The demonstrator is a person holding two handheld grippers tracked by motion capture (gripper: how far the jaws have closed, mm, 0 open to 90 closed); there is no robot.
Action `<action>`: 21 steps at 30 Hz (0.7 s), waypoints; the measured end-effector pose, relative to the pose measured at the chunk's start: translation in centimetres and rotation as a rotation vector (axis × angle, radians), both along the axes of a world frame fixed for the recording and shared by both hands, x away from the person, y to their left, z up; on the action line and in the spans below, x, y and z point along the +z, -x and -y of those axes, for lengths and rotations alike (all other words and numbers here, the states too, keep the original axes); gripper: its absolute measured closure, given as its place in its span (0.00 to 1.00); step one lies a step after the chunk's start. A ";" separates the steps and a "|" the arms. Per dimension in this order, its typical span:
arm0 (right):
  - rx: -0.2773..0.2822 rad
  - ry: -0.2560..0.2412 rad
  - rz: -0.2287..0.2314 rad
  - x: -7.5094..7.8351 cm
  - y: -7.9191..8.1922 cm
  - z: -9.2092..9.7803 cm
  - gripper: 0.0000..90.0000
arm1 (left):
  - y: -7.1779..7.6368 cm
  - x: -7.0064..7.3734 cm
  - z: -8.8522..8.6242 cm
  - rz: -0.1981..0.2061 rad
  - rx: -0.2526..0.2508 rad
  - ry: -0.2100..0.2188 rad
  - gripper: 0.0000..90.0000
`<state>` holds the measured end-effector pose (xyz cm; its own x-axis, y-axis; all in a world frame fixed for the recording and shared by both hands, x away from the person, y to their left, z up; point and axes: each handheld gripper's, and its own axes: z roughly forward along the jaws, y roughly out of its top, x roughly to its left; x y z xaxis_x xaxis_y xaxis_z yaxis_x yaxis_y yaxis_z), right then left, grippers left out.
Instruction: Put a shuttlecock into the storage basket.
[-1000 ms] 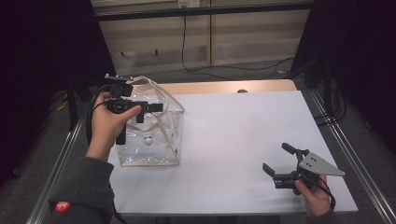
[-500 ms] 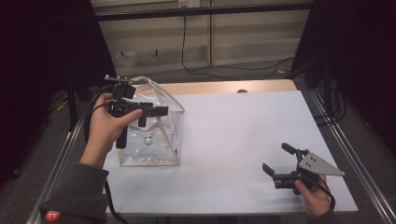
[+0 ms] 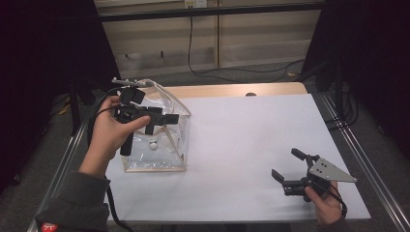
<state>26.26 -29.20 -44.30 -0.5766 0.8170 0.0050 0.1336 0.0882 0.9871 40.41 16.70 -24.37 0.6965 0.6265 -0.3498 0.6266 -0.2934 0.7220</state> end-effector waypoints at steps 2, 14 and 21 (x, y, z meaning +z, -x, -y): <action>0.000 -0.001 0.001 0.0 0.0 0.0 0.00 | 0.1 0.0 -0.1 0.002 0.003 0.007 0.20; -0.002 0.000 0.003 0.0 0.0 0.0 0.00 | 1.0 -0.6 -0.5 0.005 -0.048 0.015 0.18; 0.001 -0.001 0.002 0.0 0.1 0.0 0.00 | 1.5 -1.3 -0.6 0.000 -0.072 0.016 0.18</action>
